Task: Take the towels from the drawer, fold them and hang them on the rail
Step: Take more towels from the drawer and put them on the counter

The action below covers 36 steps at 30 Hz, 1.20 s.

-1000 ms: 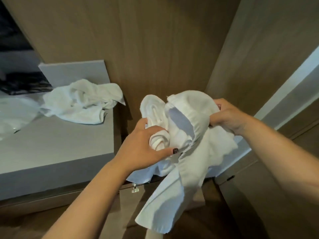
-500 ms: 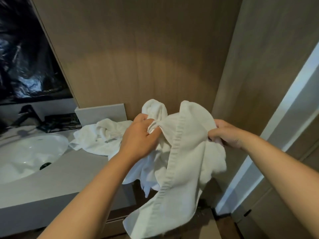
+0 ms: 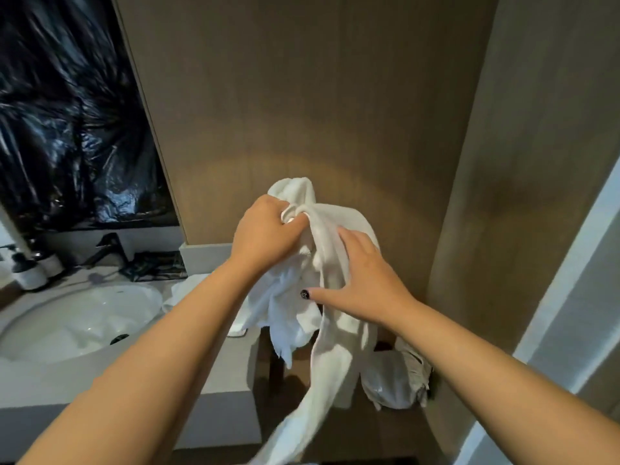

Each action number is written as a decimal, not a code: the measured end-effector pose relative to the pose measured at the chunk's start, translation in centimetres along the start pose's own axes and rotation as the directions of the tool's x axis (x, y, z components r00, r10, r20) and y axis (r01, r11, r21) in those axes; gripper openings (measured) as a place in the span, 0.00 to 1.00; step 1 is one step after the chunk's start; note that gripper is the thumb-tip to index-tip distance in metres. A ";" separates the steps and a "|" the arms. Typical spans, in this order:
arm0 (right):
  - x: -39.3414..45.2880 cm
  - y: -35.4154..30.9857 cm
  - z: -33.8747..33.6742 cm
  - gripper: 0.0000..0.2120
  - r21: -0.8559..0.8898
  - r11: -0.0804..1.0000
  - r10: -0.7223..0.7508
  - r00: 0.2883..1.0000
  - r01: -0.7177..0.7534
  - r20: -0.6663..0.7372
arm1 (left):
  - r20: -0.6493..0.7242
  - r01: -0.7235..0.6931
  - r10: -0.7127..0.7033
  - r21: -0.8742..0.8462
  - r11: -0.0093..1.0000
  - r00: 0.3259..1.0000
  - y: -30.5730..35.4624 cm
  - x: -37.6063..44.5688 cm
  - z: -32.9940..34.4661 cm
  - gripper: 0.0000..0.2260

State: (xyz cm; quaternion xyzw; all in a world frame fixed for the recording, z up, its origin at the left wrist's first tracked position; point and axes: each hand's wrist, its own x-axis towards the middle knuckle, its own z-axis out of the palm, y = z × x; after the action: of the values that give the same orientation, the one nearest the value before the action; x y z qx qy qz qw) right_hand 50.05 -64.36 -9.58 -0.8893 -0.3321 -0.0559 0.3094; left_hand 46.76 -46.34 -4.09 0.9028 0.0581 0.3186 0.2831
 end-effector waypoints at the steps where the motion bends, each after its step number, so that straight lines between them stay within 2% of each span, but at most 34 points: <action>1: 0.4 -0.2 0.2 0.52 0.019 1.000 0.019 1.000 -0.018 -0.025 | -0.012 0.010 -0.010 -0.018 1.000 1.000 0.1 0.2 -0.4 0.15; 5: 2.6 0.4 0.1 0.32 0.192 0.979 0.088 0.989 -0.064 -0.119 | -0.050 -0.027 0.028 0.023 0.999 0.998 -0.1 1.5 -1.7 0.19; 8: 4.2 2.5 -1.1 0.08 0.099 0.980 0.187 0.965 -0.172 -0.181 | -0.120 -0.057 0.076 0.154 0.987 0.990 -2.1 3.2 -3.5 0.21; 9: 4.6 3.1 -1.3 0.07 0.066 0.979 0.203 0.958 -0.194 -0.201 | -0.129 -0.065 0.099 0.240 0.969 0.987 -3.1 3.7 -4.1 0.21; 12: 6.4 3.2 -1.6 0.12 0.014 0.982 0.188 0.954 -0.190 -0.232 | -0.123 -0.099 0.170 0.444 0.891 0.978 -6.3 4.6 -5.1 0.16; 14: 8.2 2.1 -1.8 0.14 0.006 0.984 0.175 0.945 -0.180 -0.276 | -0.040 -0.156 0.217 0.569 0.808 0.975 -8.6 5.1 -5.4 0.13; 16: 10.2 0.6 -2.0 0.15 0.003 0.983 0.175 0.942 -0.182 -0.285 | 0.087 -0.233 0.240 0.689 0.687 0.967 -11.2 5.7 -5.9 0.15; 18: 12.0 -1.4 -1.6 0.14 -0.068 0.985 0.139 0.958 -0.160 -0.250 | 0.146 -0.260 0.225 0.718 0.646 0.963 -13.9 6.5 -7.0 0.16; 20: 13.7 -3.5 -0.5 0.12 -0.085 0.991 0.081 0.969 -0.103 -0.234 | 0.144 -0.227 0.176 0.647 0.728 0.974 -16.7 7.6 -8.3 0.14; 24: 17.1 -7.7 2.3 0.05 0.048 0.999 0.016 0.955 -0.002 -0.295 | 0.193 -0.187 0.110 0.447 0.875 0.975 -22.4 9.9 -10.6 0.16; 28: 20.8 -11.8 5.3 0.08 0.067 0.997 0.072 0.904 -0.049 -0.421 | 0.145 -0.113 0.092 0.146 0.983 0.985 -26.0 11.8 -12.5 0.21; 32: 24.8 -16.2 6.0 0.07 0.135 0.990 0.114 0.802 -0.042 -0.587 | 0.077 0.066 -0.060 -0.072 0.995 0.995 -26.6 15.4 -14.8 0.17; 34: 27.0 -18.4 5.4 0.05 0.180 0.984 0.115 0.741 0.007 -0.661 | 0.004 0.078 -0.079 -0.159 0.984 0.997 -26.3 17.6 -16.3 0.16; 36: 29.0 -20.6 4.9 0.05 0.255 0.964 0.144 0.671 0.069 -0.727 | -0.090 0.032 -0.054 -0.232 0.972 0.994 -26.1 19.5 -18.0 0.16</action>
State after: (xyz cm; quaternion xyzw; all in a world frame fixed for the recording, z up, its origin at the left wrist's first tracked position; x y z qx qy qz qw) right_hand 59.04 -33.25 5.90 -0.7479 -0.1639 -0.3606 0.5326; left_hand 53.16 -10.51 3.69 0.8462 0.0539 0.3598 0.3894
